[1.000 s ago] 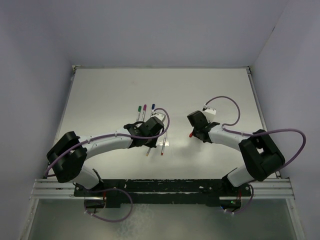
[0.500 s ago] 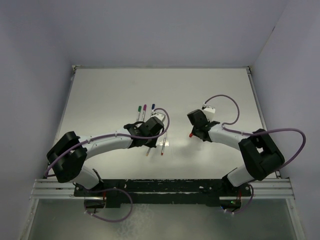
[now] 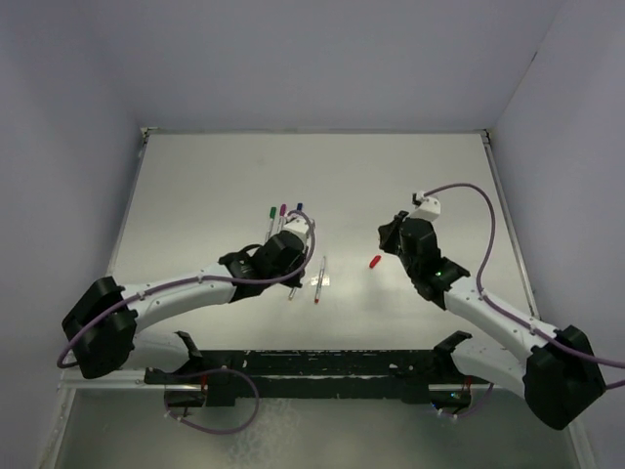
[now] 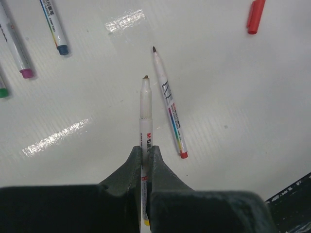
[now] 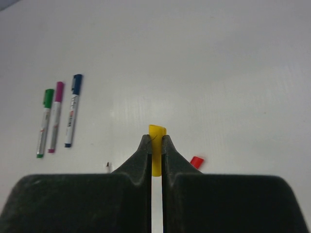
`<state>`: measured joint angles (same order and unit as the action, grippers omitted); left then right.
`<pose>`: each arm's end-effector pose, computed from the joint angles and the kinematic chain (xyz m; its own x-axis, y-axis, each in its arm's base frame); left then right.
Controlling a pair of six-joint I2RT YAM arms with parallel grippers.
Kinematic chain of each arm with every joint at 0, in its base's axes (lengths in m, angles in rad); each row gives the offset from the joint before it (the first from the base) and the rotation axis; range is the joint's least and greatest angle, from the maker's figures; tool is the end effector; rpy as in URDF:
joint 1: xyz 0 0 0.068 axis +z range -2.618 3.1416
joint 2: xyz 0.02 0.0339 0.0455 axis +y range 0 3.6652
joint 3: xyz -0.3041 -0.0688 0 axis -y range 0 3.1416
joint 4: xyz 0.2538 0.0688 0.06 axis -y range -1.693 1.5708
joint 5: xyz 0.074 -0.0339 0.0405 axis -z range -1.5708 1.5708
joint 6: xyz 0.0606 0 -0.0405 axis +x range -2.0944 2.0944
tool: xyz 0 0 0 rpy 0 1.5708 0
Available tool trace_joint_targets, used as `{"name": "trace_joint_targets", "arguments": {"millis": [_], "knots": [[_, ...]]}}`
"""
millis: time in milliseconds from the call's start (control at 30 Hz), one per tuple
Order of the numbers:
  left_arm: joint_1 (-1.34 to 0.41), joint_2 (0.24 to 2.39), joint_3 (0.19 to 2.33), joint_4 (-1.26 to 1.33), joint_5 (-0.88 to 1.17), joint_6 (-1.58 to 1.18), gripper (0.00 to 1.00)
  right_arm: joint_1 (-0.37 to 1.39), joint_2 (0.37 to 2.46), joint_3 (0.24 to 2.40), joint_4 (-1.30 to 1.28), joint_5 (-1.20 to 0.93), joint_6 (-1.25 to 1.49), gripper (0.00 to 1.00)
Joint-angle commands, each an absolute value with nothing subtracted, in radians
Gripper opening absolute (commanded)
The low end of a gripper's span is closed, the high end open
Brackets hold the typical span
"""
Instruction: Insert the pens into the pen caps
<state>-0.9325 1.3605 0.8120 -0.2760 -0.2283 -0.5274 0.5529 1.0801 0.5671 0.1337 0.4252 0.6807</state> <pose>0.1866 -0.2285 0.2321 -0.7257 0.1553 -0.6703 0.3767 0.9049 -0.1981 0.2236 0.1086 0.2616 -0.3407 0.4634 -0.8180 0.0799 0.8812 0.4659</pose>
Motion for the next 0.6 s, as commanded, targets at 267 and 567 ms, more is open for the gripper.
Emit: {"name": "trace_joint_targets", "arguments": {"millis": [267, 567], "knots": [[-0.938, 1.175, 0.663, 0.175, -0.053, -0.466, 0.0, 0.551, 1.007, 0.421, 0.755, 0.015, 0.605, 0.0], [-0.938, 1.155, 0.61, 0.415, 0.021, -0.464, 0.0, 0.55, 1.172, 0.387, 1.222, -0.102, 0.786, 0.0]]}}
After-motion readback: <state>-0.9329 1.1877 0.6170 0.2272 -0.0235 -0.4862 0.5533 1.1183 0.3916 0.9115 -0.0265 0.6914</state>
